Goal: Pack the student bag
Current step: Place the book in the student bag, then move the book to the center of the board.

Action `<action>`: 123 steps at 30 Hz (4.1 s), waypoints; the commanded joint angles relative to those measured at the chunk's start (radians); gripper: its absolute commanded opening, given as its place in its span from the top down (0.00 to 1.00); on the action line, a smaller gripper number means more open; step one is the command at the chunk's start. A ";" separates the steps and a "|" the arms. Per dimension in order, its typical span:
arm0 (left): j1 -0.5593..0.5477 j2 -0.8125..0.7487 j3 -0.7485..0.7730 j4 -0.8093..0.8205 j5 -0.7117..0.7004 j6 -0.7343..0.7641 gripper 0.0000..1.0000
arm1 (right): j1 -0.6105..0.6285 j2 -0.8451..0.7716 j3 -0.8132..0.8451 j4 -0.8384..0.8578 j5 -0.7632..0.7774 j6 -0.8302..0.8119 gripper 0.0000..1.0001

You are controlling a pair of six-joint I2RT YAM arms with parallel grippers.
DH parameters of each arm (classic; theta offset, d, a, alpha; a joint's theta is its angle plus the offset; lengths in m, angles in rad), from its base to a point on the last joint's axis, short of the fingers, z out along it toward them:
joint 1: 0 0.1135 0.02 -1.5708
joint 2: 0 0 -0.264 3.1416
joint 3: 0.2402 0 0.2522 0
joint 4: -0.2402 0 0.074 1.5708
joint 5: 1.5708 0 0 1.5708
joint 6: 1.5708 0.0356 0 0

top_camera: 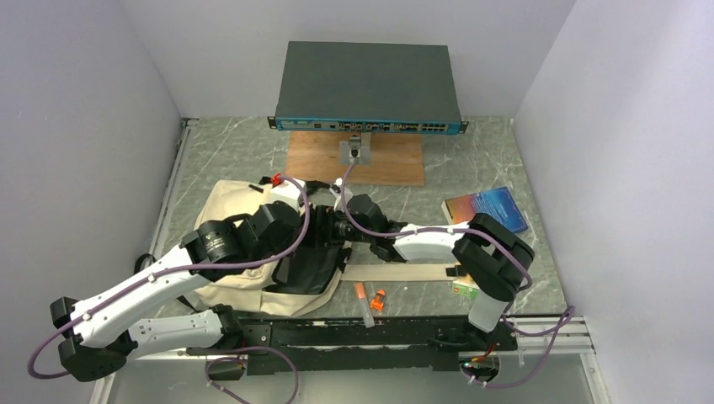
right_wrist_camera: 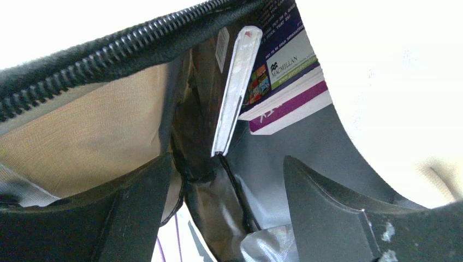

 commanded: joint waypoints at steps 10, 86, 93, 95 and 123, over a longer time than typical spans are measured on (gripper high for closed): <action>-0.006 -0.023 -0.037 0.072 0.038 -0.063 1.00 | 0.004 0.009 0.005 0.040 -0.038 -0.087 0.24; -0.006 -0.023 -0.172 0.485 0.561 0.038 0.01 | -1.197 -0.022 0.065 -0.661 -0.041 -0.266 0.12; -0.048 0.220 -0.080 0.573 0.543 0.058 0.01 | -1.127 -0.115 0.002 -0.722 -0.025 -0.317 0.11; -0.065 0.318 0.007 0.567 0.520 0.068 0.01 | -1.125 -0.171 -0.011 -0.795 0.107 -0.348 0.10; 0.062 1.134 0.538 0.665 0.432 0.320 0.20 | -1.205 -0.532 -0.442 -0.561 -0.267 -0.332 0.15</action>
